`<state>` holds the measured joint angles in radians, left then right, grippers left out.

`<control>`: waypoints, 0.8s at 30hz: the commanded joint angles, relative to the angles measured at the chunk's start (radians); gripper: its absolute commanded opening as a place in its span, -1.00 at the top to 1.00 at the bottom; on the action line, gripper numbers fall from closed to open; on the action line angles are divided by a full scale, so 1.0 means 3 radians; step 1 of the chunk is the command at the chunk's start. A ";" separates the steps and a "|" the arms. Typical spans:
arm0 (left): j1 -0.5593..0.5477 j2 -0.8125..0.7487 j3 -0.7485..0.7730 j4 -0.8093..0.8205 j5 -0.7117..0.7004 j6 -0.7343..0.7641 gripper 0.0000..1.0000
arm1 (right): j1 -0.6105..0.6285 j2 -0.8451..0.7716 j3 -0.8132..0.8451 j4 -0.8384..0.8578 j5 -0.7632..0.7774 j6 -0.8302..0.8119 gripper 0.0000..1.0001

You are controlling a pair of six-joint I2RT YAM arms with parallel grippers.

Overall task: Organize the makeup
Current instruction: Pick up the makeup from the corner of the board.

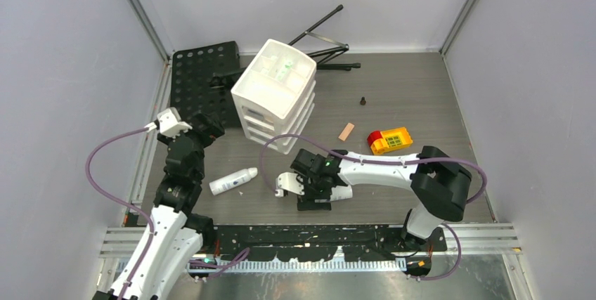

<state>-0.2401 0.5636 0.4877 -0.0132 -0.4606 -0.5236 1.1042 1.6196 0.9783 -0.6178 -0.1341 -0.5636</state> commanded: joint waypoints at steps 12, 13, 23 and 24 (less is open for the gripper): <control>-0.0010 0.0087 0.0013 0.0110 -0.0042 0.0025 -0.96 | 0.0035 0.0446 0.0418 -0.0301 0.0103 -0.0328 -0.56; -0.0008 0.0103 0.0024 0.0103 -0.0033 0.0025 -0.96 | 0.0032 0.0459 0.0445 -0.0331 0.0089 -0.0336 -0.56; -0.0007 0.0095 0.0026 0.0094 -0.0026 0.0036 -0.96 | 0.0035 0.0593 0.0546 -0.0462 0.0181 -0.0381 -0.04; -0.0007 0.0095 0.0027 0.0094 -0.0026 0.0038 -0.96 | 0.0036 0.0592 0.0541 -0.0462 0.0187 -0.0384 -0.01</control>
<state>-0.2401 0.5999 0.4877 -0.0132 -0.4599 -0.5194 1.1103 1.7828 1.1168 -0.7441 -0.1062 -0.6571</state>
